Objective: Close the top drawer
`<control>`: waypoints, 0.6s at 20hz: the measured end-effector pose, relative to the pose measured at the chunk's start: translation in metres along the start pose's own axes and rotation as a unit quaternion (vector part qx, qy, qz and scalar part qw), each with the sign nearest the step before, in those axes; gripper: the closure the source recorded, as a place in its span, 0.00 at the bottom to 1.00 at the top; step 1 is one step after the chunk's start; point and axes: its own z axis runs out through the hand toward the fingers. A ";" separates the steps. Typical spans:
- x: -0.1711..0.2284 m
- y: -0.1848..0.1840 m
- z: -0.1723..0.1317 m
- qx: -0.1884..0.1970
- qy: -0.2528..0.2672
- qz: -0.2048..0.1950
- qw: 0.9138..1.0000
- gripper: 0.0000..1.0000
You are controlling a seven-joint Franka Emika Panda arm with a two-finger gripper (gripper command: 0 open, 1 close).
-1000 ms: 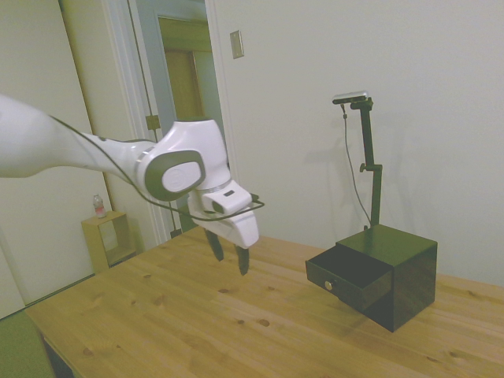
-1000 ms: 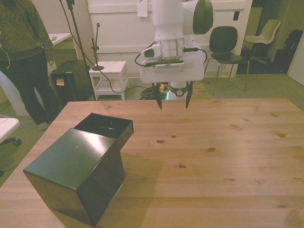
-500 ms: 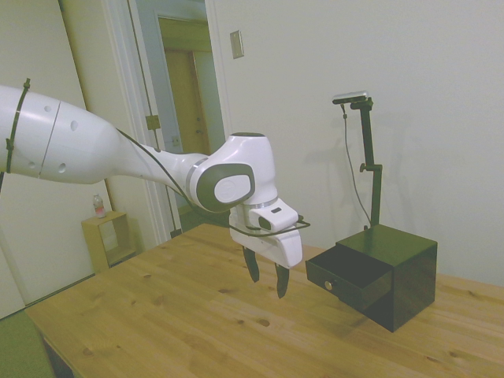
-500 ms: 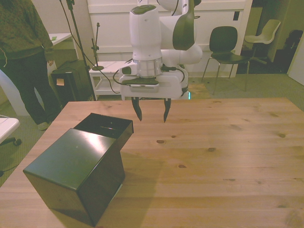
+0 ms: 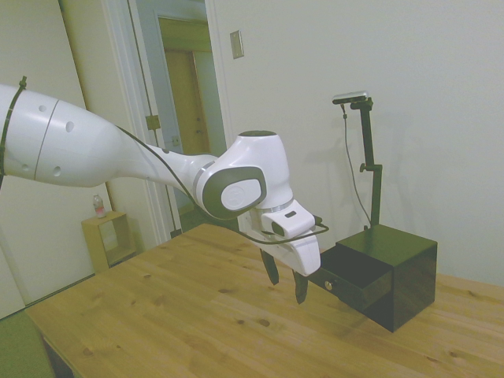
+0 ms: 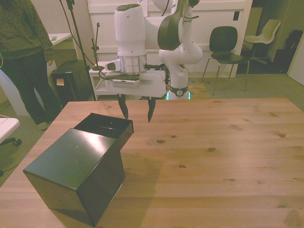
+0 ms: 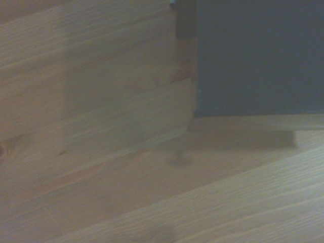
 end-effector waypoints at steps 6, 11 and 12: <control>0.011 0.008 0.003 0.005 0.000 0.020 1.000 1.00; 0.019 0.009 0.002 0.009 0.002 0.028 1.000 1.00; 0.021 0.009 0.003 0.009 0.002 0.029 1.000 1.00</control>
